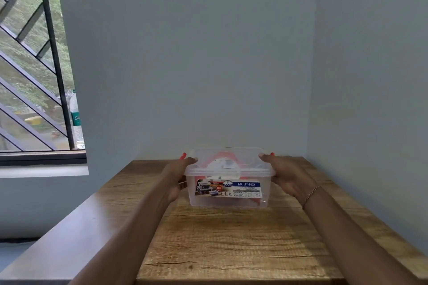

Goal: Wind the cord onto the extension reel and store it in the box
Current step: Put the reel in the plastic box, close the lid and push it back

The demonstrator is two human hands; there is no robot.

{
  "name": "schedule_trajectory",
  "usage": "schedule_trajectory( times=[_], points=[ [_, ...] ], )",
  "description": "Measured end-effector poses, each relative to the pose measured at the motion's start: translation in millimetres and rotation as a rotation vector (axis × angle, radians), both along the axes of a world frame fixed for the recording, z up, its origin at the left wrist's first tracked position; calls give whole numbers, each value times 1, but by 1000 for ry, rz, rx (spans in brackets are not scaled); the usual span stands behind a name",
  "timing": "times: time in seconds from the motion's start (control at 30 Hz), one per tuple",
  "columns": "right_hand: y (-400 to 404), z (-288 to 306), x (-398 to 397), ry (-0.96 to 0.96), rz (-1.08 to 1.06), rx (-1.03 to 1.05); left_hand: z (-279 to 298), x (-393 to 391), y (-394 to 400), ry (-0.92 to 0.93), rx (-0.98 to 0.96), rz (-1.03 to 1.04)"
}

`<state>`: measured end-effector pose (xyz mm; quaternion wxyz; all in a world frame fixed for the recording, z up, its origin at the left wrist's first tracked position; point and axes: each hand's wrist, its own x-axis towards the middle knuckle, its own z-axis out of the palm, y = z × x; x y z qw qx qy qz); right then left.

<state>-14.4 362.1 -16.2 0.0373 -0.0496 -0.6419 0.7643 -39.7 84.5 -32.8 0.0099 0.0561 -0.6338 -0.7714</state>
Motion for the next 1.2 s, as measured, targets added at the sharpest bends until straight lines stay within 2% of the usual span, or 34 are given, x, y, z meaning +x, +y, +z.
schedule_trajectory(
  times=[0.1, 0.2, 0.77, 1.1, 1.13, 1.2],
  points=[
    [-13, -13, 3, 75, -102, -97, -7, 2, 8, 13, 136, -28],
    [-19, -15, 1, 87, -203, -74, -7, 2, 8, 24, 256, -39],
    [-21, -17, -9, 177, -234, 247, -2, 0, 11, 48, 190, 14],
    [-20, -18, -8, 173, -228, 316, -4, 1, 11, 155, -116, 17],
    [-20, -18, -7, 181, -247, 345, -5, 3, 12, 167, -179, 32],
    [-21, -18, -4, 237, -339, 480, -6, 11, 14, 264, -460, 149]
  ],
)
